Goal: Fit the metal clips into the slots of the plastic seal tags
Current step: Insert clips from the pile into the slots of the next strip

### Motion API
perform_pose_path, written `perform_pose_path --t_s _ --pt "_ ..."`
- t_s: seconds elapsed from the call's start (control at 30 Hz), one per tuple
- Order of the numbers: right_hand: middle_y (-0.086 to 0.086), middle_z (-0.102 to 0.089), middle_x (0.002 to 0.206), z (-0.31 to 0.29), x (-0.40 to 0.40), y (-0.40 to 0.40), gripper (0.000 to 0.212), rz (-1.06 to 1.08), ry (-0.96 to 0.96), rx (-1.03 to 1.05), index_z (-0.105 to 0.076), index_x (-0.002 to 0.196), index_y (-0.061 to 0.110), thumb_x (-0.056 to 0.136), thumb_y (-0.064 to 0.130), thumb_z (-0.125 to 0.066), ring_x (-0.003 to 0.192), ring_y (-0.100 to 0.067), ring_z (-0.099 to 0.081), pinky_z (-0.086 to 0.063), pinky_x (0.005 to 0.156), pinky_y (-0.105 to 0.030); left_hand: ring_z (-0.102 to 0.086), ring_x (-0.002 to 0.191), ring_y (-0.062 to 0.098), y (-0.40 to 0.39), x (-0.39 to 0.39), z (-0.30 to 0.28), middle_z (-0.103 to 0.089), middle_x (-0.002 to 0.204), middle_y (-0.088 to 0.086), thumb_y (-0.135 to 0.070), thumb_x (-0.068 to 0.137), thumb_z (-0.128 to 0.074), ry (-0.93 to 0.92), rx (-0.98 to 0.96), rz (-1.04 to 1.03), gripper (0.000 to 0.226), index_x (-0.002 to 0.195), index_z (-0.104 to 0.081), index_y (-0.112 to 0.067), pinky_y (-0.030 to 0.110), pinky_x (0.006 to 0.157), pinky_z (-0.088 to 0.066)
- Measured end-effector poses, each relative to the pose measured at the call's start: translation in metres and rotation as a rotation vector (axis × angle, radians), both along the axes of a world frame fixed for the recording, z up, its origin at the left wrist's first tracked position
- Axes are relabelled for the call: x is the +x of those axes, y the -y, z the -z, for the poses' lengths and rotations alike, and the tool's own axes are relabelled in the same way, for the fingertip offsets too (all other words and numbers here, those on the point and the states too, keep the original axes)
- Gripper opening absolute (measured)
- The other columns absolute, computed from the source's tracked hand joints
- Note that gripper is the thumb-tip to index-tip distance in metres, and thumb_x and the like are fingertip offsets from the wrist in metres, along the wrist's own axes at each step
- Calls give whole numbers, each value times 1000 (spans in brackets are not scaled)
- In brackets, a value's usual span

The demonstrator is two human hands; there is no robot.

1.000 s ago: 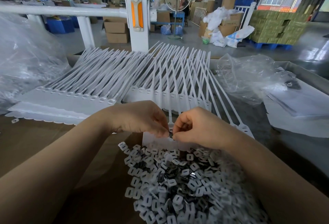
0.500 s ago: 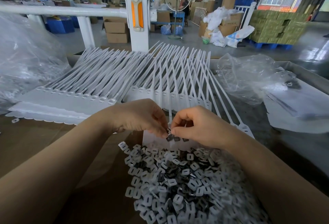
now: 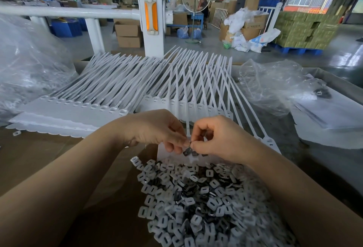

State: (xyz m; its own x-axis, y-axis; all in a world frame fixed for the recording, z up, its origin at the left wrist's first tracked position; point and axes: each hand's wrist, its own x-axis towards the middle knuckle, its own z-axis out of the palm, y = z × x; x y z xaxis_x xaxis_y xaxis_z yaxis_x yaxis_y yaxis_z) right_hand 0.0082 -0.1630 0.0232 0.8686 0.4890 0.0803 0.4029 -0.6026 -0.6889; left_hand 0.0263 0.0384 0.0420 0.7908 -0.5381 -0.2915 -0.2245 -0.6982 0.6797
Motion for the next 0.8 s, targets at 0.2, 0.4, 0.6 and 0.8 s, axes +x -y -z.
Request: perform_pose_path --t_s 0.2,0.4,0.6,0.8 --pt "8 -69 76 1 1 0 12 -10 13 12 -67 73 26 77 17 -75 61 1 -56 -50 60 -21 -69 71 2 1 -1 -1 -75 78 -10 -32 84 -74 -4 15 23 11 89 -70 -23 37 82 -53" --pt "9 -67 72 2 1 -1 13 -4 27 22 -66 73 26 78 19 -76 58 2 -52 -45 55 -18 -67 69 -3 3 -4 -3 -75 77 -14 -53 77 -64 -27 26 -1 34 86 -70 -22 23 70 -38" --pt "18 -64 67 1 0 -3 14 -34 42 23 -67 73 25 79 14 -73 57 6 -53 -40 53 -10 -66 69 -1 5 -2 -3 -75 81 -8 -26 87 -70 -15 19 -44 11 96 -70 -19 22 65 -41" --pt "21 -64 69 1 0 -2 17 -18 42 34 -65 75 29 81 15 -71 59 5 -54 -42 55 -11 -65 64 -3 4 0 -3 -71 67 -9 -17 83 -76 -16 -27 -53 10 88 -69 -22 15 61 -48"
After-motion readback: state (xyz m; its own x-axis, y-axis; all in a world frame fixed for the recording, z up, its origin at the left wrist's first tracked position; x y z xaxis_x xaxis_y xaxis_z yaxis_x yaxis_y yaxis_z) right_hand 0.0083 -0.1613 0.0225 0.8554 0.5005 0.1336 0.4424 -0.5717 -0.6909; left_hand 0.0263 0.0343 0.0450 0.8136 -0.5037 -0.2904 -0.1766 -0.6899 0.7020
